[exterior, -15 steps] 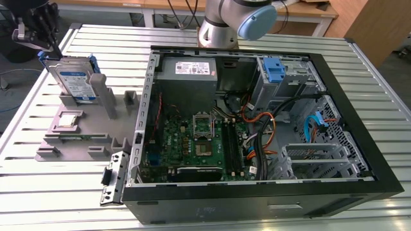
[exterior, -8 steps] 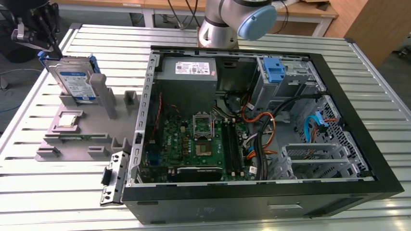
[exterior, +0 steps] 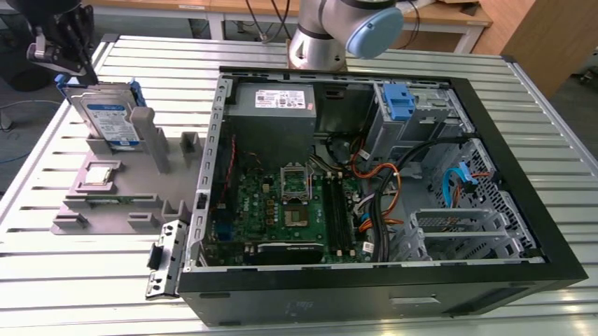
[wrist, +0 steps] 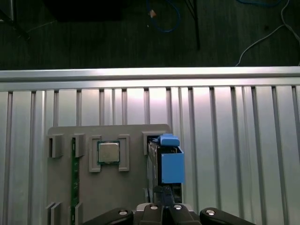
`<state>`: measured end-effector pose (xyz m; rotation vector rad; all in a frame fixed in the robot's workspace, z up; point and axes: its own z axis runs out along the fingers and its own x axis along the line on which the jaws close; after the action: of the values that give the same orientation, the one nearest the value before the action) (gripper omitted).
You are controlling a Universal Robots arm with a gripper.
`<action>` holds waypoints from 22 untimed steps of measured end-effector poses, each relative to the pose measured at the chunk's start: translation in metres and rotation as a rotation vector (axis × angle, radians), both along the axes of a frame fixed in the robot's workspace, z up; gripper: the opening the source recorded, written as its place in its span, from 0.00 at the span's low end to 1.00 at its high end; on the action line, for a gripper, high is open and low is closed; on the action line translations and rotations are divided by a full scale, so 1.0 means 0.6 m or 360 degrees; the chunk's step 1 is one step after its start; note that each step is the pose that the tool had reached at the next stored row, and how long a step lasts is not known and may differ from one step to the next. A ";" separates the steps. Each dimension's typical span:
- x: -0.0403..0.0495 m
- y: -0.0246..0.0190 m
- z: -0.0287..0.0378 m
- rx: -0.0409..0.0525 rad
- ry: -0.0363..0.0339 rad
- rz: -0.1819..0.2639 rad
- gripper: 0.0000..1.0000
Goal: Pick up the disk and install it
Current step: 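Pick up the disk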
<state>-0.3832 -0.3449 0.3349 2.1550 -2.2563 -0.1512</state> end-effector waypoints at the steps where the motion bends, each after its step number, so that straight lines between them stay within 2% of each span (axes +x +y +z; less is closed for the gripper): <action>1: 0.004 0.0000 0.000 0.0000 0.0000 -0.0003 0.10; 4: 0.008 0.0001 -0.001 0.0000 -0.0001 -0.0005 0.10; 5: 0.008 0.0000 -0.001 0.0001 -0.0006 -0.0005 0.10; 9: 0.007 0.0001 -0.001 0.0015 -0.0053 -0.0005 0.10; 10: 0.006 0.0001 -0.001 0.0016 -0.0058 -0.0005 0.10; 16: 0.006 0.0010 -0.004 0.0015 -0.0059 -0.0069 0.10; 22: 0.004 0.0097 -0.004 0.0017 -0.0059 -0.0075 0.10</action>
<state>-0.3808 -0.3391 0.3324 2.1282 -2.3329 -0.1251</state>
